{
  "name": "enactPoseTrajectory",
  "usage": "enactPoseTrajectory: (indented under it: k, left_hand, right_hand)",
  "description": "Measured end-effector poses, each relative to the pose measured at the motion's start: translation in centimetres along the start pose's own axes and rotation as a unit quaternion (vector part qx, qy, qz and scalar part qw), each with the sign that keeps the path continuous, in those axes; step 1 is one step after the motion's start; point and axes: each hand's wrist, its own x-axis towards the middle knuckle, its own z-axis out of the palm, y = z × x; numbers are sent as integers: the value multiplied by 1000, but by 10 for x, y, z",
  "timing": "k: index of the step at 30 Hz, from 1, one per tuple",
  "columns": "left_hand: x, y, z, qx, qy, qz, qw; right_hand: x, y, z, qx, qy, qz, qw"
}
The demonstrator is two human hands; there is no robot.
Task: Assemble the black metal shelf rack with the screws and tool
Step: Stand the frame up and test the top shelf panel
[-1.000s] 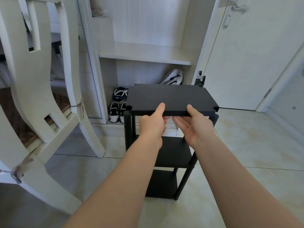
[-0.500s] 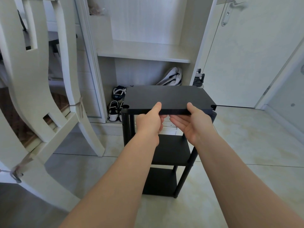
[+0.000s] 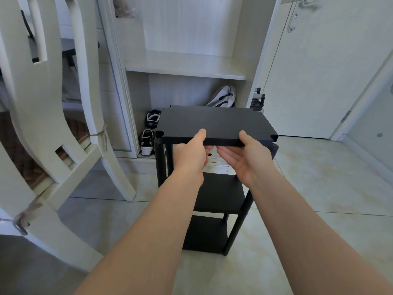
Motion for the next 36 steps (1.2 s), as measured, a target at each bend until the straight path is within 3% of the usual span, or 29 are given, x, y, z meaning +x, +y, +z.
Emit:
enactPoseTrajectory:
  k: [21,36]
  left_hand:
    - [3,-1,2,9,-34,-20,999]
    - [2,-2,-1,5,-5,-31,999]
  right_hand:
    - [3,3,-1,-4,40,-41,998]
    - [5,8,-2,-22,25,-30,999]
